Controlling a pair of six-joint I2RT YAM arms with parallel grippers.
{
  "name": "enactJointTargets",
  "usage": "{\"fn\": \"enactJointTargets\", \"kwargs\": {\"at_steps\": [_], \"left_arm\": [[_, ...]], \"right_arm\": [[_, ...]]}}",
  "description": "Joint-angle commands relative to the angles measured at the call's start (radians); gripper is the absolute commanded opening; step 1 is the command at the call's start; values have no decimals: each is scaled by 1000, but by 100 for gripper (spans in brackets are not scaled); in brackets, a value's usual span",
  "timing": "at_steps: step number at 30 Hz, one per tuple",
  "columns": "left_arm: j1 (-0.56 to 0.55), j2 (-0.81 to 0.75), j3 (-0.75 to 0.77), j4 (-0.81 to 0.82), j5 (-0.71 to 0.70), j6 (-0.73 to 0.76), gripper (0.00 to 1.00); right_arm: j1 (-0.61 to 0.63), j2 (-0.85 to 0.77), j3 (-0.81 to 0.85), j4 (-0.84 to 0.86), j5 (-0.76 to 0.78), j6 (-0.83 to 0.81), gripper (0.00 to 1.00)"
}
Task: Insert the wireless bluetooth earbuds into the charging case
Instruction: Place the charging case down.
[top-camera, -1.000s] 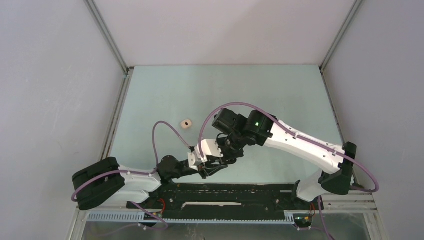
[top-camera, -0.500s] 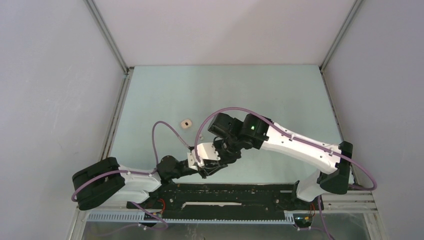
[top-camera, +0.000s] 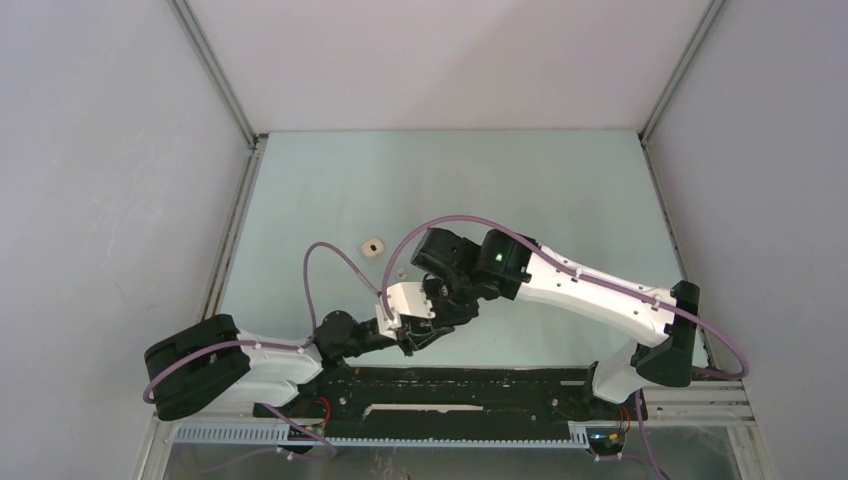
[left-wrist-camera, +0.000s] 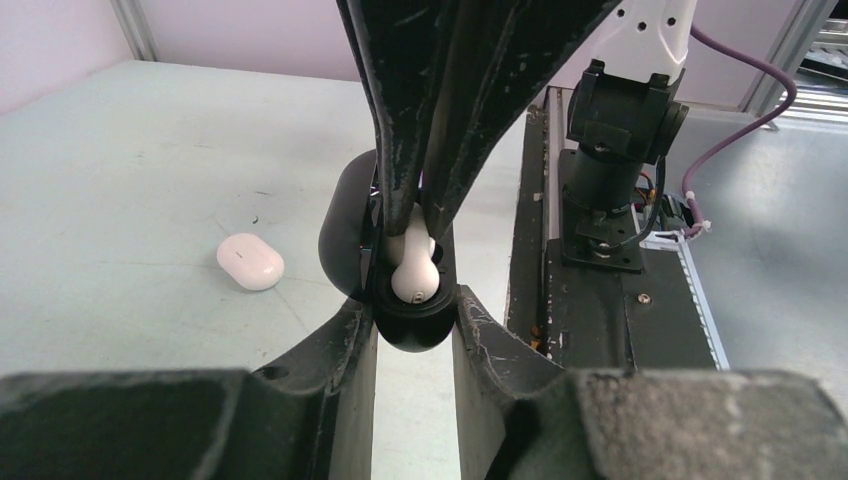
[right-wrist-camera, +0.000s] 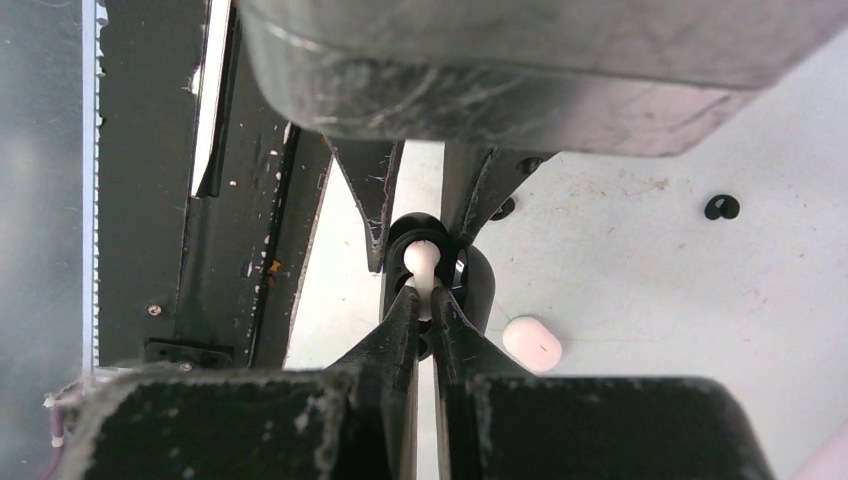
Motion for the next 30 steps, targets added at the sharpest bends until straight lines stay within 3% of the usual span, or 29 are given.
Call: {"fn": "enactJointTargets", "kwargs": {"at_steps": [1, 9, 17, 30], "left_arm": [[-7, -20, -10, 74, 22, 27, 0], [-7, -28, -20, 87, 20, 31, 0], [-8, -24, -24, 101, 16, 30, 0], [-7, -44, -36, 109, -23, 32, 0]], "right_arm": [[-2, 10, -8, 56, 64, 25, 0], [-24, 4, -8, 71, 71, 47, 0], [-35, 2, 8, 38, -61, 39, 0], [-22, 35, 15, 62, -3, 95, 0]]}}
